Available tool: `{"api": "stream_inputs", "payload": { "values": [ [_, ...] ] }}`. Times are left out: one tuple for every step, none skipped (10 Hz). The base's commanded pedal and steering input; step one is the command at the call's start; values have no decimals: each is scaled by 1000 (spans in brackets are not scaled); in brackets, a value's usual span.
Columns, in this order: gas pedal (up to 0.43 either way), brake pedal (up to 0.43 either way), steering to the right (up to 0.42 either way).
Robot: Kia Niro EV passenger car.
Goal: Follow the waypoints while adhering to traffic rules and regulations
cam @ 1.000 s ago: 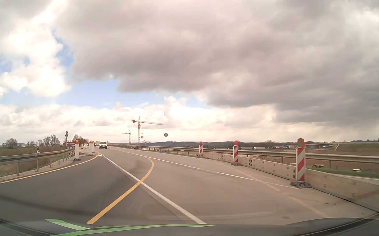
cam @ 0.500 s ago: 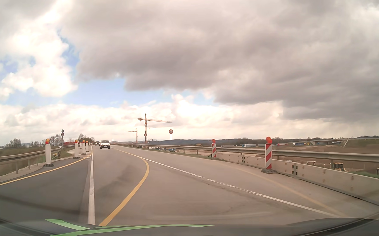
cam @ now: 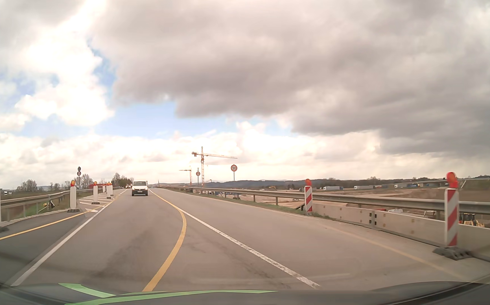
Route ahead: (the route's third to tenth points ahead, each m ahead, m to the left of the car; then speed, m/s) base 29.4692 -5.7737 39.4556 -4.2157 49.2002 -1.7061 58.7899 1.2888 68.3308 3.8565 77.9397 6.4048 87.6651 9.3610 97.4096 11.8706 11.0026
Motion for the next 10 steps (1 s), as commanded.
{"api": "stream_inputs", "payload": {
  "values": [
    [110,0,-45],
    [110,0,-48],
    [110,0,-50],
    [110,0,-51],
    [110,0,-51],
    [110,0,-51],
    [118,0,-51],
    [118,0,-52],
    [130,0,-52],
    [130,0,-52]
  ]
}}
